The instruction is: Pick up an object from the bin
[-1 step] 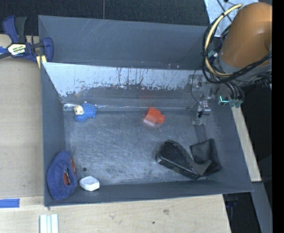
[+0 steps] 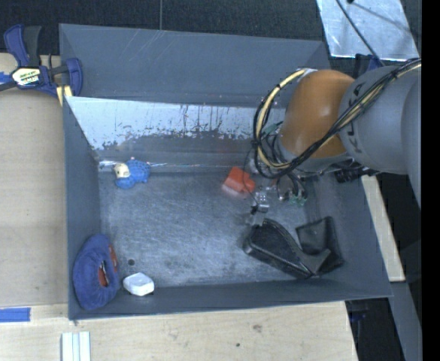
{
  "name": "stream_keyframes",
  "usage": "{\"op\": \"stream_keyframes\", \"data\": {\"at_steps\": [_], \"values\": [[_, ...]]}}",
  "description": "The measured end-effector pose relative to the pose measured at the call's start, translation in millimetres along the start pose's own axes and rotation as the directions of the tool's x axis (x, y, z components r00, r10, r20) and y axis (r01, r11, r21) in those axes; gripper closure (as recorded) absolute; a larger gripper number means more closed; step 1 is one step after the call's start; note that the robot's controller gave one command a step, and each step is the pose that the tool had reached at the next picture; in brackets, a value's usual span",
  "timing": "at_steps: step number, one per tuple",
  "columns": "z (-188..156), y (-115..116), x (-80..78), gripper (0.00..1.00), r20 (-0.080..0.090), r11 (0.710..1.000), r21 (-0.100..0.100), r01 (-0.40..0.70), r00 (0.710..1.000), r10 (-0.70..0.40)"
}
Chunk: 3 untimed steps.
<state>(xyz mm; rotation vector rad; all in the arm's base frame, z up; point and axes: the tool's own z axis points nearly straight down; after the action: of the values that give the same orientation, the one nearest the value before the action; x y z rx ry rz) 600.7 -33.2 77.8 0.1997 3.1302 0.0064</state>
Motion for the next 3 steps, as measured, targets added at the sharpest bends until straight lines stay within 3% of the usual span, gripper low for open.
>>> {"op": "stream_keyframes", "data": {"at_steps": [1, 2, 3], "values": [[-2, -3, 0.3, 1.0, -0.003, 1.0, 0.004, 0.0, 1.0, 0.0], [-2, -3, -0.9, 0.0, 0.002, 1.0, 0.003, 0.0, 1.0, 0.0], [7, 42, -7.7, 0.0, 0.0, 0.949, 0.002, 0.315, 0.949, -0.315]]}}
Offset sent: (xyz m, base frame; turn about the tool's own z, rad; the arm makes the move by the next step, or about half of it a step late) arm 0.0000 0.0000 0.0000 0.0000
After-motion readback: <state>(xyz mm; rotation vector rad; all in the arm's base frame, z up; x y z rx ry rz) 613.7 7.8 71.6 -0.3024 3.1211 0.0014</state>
